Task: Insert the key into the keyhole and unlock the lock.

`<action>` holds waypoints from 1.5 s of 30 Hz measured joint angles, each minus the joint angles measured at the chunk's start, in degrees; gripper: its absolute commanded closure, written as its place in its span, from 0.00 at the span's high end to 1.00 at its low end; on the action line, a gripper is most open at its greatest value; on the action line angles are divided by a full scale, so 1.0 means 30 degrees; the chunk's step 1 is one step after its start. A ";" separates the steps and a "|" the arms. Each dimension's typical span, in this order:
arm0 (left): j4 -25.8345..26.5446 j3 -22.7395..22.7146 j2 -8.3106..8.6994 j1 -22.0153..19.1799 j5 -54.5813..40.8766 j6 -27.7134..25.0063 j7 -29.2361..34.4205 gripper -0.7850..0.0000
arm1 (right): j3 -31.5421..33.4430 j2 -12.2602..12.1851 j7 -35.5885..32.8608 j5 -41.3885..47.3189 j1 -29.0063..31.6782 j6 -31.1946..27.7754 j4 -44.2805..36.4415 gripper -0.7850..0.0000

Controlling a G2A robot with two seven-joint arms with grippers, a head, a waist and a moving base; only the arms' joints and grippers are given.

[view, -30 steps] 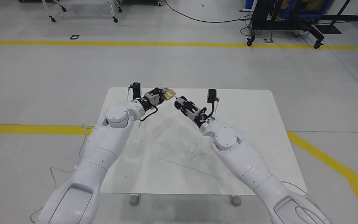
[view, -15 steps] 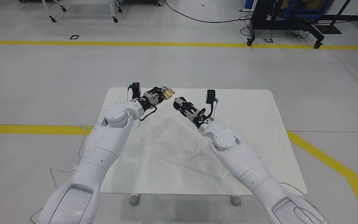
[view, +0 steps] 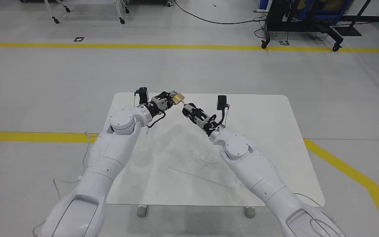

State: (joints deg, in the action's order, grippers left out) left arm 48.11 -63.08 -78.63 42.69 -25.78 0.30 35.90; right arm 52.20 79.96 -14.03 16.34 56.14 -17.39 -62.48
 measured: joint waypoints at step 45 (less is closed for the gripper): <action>0.0171 0.0509 -0.0182 0.0166 0.2875 -0.0989 -0.0455 0.00 | 0.1047 0.0644 0.1421 -0.2757 0.0202 0.1017 0.0267 0.00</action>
State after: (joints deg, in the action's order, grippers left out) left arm 48.63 -61.56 -79.18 43.19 -17.16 -2.66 34.54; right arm 55.34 81.89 -9.77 8.07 56.75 -14.34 -61.68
